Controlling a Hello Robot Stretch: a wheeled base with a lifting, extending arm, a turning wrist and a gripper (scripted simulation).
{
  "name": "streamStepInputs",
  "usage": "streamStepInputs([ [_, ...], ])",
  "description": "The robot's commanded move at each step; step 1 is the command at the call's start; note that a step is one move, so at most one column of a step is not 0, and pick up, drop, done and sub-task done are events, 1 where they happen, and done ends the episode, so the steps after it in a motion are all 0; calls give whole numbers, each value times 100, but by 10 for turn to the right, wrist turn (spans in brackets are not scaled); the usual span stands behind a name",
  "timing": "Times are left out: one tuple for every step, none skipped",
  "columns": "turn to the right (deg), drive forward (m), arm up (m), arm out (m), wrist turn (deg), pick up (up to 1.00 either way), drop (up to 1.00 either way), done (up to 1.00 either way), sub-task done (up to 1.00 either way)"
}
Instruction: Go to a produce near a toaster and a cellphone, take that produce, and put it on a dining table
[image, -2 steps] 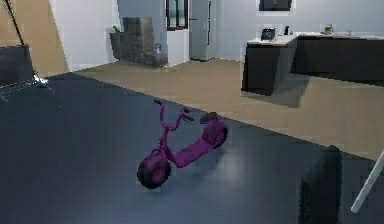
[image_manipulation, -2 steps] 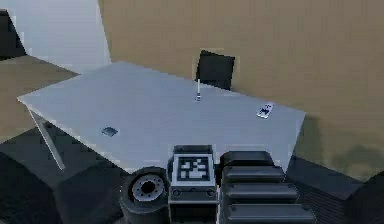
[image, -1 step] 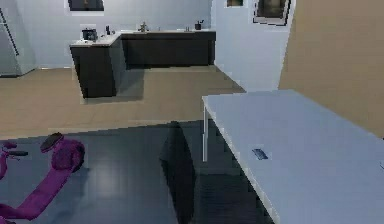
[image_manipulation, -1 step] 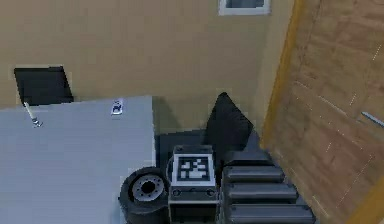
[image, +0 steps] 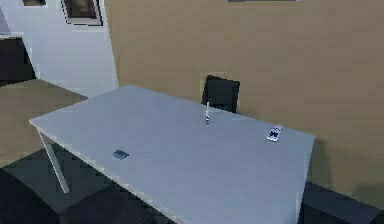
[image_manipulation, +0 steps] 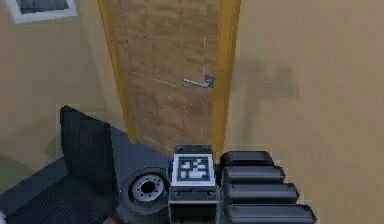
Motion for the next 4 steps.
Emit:
streamStepInputs([
  [180, 0, 0, 0, 0, 0, 0, 0, 0],
  [-450, 0, 0, 0, 0, 0, 0, 0, 0],
  [-450, 0, 0, 0, 0, 0, 0, 0, 0],
  [-60, 0, 0, 0, 0, 0, 0, 0, 0],
])
